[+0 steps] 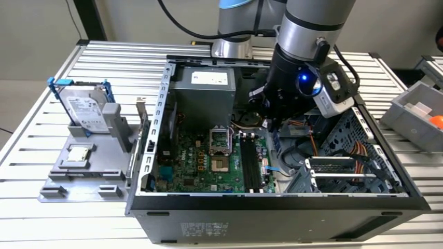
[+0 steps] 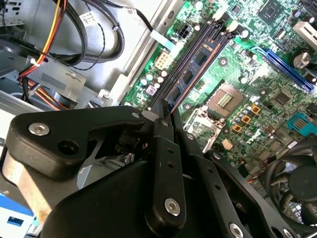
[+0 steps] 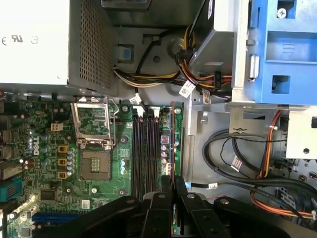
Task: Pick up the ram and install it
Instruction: 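Insert the ram into the slot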
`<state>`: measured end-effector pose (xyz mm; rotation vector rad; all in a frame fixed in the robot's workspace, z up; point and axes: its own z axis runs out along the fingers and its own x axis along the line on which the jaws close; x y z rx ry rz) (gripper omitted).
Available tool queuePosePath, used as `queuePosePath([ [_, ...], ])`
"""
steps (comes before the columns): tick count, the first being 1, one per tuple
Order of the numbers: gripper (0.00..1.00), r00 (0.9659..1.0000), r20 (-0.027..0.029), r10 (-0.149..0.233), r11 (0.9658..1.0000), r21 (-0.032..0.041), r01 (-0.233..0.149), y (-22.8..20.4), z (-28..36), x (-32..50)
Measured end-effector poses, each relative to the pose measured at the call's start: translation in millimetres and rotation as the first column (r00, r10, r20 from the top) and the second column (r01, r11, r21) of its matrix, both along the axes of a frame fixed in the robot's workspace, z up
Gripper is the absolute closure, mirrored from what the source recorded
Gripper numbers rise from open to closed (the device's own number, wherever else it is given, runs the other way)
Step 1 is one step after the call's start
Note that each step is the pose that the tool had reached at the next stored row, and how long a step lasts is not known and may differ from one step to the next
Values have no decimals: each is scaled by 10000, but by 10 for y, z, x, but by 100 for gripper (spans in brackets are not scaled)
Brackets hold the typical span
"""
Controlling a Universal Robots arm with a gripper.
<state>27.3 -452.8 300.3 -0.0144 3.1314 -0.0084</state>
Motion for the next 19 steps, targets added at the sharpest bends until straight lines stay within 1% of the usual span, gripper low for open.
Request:
queuePosePath([
  [3, 100, 10000, 0, 0, 10000, 1, 0, 0, -9, -3],
  [9, 100, 10000, -14, -2, 10000, -1, 2, -2, -54, -12],
  [15, 100, 10000, -15, -1, 10000, 0, 1, -5, -105, -26],
  [19, 100, 10000, -34, -2, 10000, -2, 2, -8, -131, -27],
])
